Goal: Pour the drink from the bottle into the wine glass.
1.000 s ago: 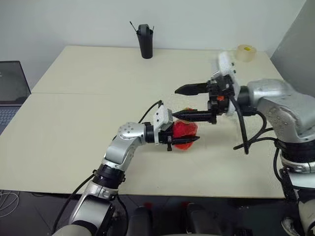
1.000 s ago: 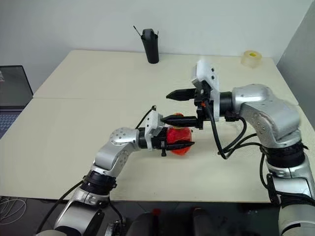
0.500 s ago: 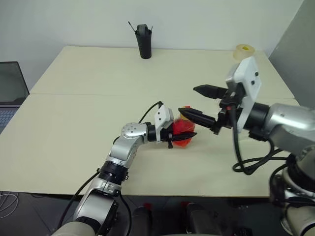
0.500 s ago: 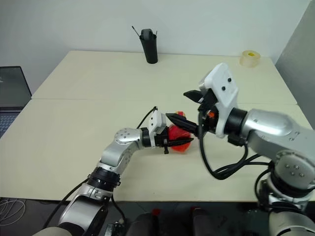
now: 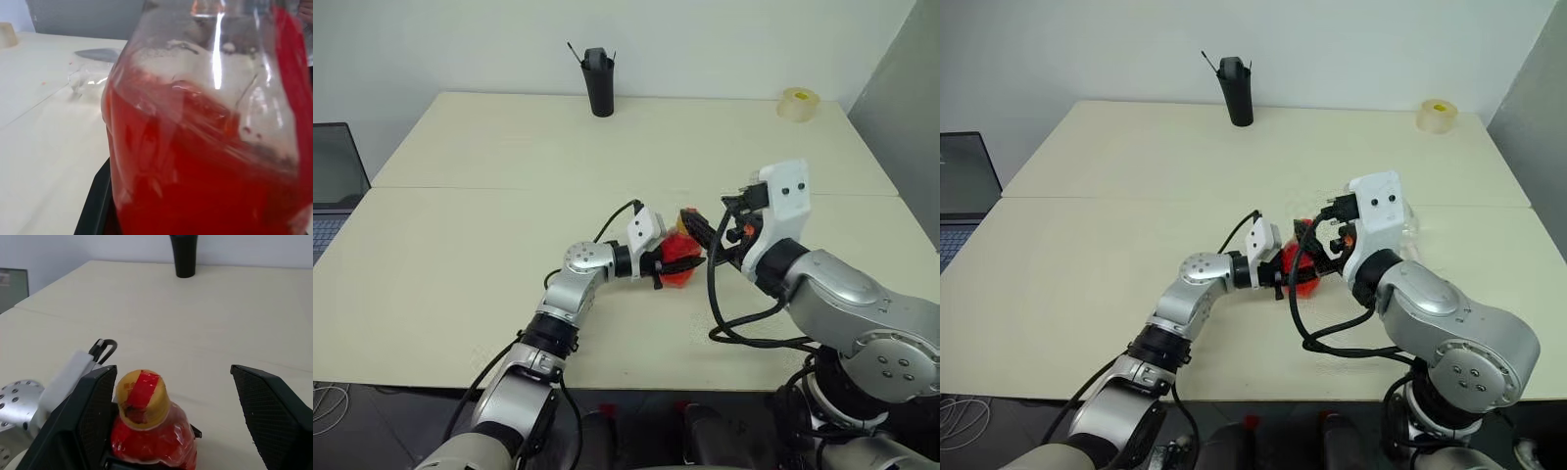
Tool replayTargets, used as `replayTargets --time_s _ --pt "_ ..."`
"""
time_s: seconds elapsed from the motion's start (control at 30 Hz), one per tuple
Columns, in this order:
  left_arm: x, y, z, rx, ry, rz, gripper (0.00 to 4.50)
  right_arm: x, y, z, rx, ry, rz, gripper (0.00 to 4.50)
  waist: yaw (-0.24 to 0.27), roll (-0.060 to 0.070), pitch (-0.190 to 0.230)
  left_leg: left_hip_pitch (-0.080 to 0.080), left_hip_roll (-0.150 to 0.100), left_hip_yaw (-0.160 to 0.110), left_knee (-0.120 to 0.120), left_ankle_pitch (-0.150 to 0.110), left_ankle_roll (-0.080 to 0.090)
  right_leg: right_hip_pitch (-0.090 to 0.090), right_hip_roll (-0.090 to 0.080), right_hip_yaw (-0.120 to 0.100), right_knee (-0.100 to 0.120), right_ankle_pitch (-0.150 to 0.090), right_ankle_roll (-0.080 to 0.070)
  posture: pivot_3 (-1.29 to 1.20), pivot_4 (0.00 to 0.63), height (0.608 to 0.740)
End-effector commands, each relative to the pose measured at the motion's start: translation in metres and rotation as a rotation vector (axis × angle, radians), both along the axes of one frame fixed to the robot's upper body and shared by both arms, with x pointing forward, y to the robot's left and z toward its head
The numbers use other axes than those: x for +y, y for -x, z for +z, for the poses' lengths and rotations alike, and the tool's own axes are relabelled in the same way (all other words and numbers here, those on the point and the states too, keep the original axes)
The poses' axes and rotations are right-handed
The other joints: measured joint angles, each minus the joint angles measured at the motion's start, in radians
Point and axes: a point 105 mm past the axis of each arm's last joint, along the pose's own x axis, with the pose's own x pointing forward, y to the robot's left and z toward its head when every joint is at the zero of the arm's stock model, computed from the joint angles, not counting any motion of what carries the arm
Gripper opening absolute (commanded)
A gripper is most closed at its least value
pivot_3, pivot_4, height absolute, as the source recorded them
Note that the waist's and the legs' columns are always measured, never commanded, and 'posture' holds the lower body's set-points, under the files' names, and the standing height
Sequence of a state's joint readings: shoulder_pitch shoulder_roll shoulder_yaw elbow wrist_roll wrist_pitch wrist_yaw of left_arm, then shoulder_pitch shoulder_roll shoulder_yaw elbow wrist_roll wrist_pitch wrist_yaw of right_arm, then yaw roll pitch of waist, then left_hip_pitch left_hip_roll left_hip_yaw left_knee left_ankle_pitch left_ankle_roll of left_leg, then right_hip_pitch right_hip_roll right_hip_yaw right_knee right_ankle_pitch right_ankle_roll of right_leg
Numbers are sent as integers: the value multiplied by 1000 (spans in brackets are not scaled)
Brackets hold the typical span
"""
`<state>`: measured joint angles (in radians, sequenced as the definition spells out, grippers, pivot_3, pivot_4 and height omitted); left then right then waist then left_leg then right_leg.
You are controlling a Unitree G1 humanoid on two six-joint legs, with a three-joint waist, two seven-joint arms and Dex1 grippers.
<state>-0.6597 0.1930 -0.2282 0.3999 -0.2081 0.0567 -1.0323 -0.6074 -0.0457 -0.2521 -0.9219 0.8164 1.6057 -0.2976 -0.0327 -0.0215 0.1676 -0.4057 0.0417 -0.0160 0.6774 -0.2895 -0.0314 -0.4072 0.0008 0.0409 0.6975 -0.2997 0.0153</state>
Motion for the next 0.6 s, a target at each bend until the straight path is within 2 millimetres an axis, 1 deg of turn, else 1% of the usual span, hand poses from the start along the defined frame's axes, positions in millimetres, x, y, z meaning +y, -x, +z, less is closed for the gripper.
replayTargets --time_s 0.03,0.23,0.37,0.43,0.53,0.6 --pt "-2 -1 17 -71 26 -4 1528 7 8 6 -40 -7 1 3973 0 0 0 0 0 0 0 0 0 0 0 0 0 0 0 0 150 740" --pt "-3 -1 17 -69 25 -4 1527 14 8 7 -38 -12 24 3973 0 0 0 0 0 0 0 0 0 0 0 0 0 0 0 0 150 740" --pt "-3 -1 17 -69 26 -4 1527 14 7 3 -15 -13 21 3973 0 0 0 0 0 0 0 0 0 0 0 0 0 0 0 0 150 740" --pt "-3 0 16 -67 28 -2 1527 11 5 0 -2 -14 7 3973 0 0 0 0 0 0 0 0 0 0 0 0 0 0 0 0 150 740" --pt "-3 0 15 -63 31 1 1527 9 3 -1 8 -22 -1 3389 0 0 0 0 0 0 0 0 0 0 0 0 0 0 0 0 150 740" --pt "-3 0 15 -62 34 4 1527 10 4 -3 18 -17 12 2738 0 0 0 0 0 0 0 0 0 0 0 0 0 0 0 0 150 740"
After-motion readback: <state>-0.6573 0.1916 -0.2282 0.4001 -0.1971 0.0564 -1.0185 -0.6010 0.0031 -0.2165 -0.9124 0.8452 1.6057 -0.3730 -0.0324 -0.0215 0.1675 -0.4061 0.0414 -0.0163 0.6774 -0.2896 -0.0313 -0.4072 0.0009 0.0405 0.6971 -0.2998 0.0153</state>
